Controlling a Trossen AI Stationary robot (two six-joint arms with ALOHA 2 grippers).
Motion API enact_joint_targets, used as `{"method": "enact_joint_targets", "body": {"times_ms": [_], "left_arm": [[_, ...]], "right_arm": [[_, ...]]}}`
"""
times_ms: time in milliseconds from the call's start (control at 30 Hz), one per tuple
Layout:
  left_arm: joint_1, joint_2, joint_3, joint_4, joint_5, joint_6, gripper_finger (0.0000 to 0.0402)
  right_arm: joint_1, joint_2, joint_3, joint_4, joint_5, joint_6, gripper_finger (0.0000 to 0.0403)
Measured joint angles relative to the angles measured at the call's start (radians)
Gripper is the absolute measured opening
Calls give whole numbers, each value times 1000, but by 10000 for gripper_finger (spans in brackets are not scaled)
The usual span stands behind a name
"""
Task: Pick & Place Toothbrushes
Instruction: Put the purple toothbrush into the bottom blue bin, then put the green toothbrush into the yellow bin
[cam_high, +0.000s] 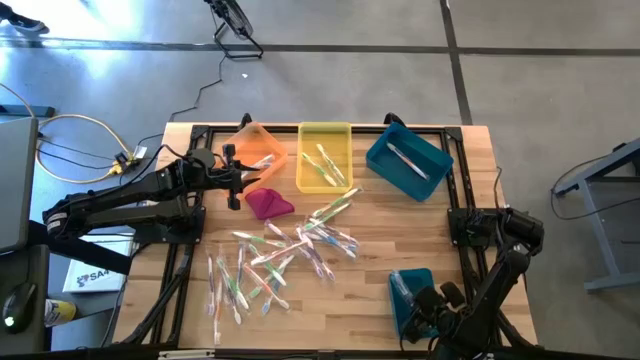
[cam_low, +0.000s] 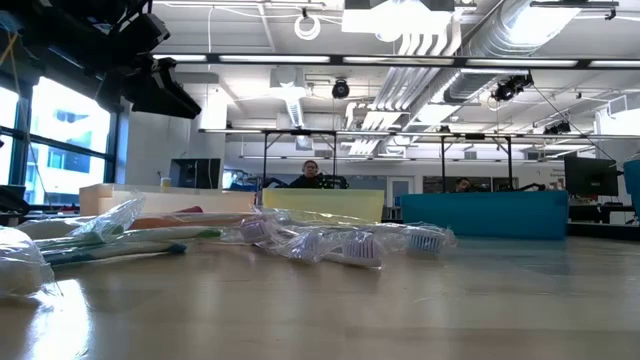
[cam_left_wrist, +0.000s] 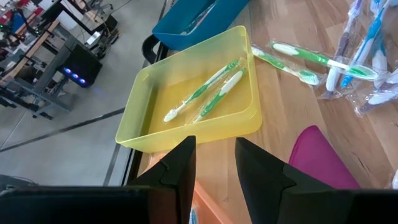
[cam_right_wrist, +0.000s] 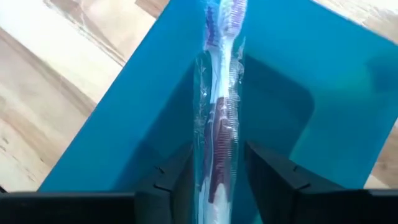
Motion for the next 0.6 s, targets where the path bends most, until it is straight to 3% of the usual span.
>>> {"method": "enact_joint_targets", "body": {"times_ms": [133,333,600], "left_arm": [[0,0,0,0,0,1,108],[0,0,0,0,0,3,108],[0,0,0,1,4,2,108]], "right_arm": [[-25,-47,0,0,-18,-67,160],[-84,-162,0,6,-35,-185,153],[-180,-257,0,45,42,-415,138]]}}
